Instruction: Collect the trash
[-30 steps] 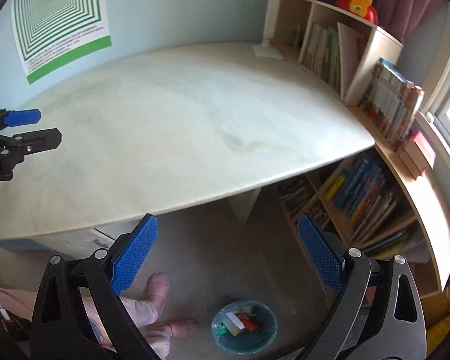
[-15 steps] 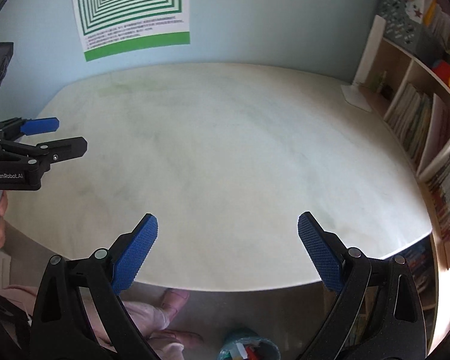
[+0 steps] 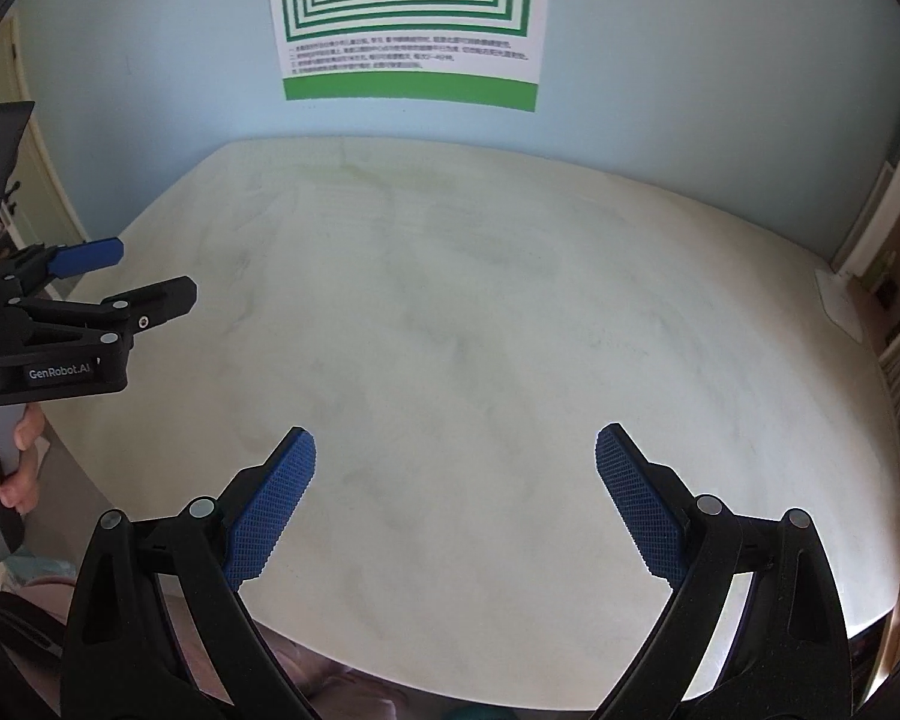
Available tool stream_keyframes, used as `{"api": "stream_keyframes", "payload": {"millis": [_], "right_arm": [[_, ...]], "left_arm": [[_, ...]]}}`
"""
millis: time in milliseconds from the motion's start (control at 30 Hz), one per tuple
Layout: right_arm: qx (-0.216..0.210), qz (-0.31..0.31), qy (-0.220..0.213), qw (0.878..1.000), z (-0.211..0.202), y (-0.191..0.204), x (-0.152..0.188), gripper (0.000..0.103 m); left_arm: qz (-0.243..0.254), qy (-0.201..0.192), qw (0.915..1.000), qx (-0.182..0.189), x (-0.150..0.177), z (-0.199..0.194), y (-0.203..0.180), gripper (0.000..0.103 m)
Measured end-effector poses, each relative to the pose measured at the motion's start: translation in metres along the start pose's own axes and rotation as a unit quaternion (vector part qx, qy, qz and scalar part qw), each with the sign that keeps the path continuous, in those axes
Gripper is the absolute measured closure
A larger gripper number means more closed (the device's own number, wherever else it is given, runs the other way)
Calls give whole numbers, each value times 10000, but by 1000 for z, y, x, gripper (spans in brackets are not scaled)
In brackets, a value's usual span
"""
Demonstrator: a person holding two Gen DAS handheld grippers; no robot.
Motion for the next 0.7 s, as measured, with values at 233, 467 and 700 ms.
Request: {"api": "stream_keyframes", "payload": {"millis": [233, 467, 700], "right_arm": [[-138, -94, -16, 9999, 16, 13, -8, 9], [-209, -65, 31, 9998, 29, 18, -17, 9], [-183, -64, 46, 9998, 37, 19, -25, 9]], "left_arm": [[-261, -138, 9995, -125, -9, 1, 23, 7], [-365, -64, 9991, -191, -16, 14, 35, 7], [-379, -3, 9992, -138, -19, 26, 40, 7]]}}
Point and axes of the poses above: each gripper's, at about its wrist camera, not at the fingertips, and z roughly the way its jaws point, y to its left, x to its underside, the point moved 6 cm from there along z, roughly the way its jaws point, and after that the axes turned 3 degrees about -y, right-handed, at the moved point
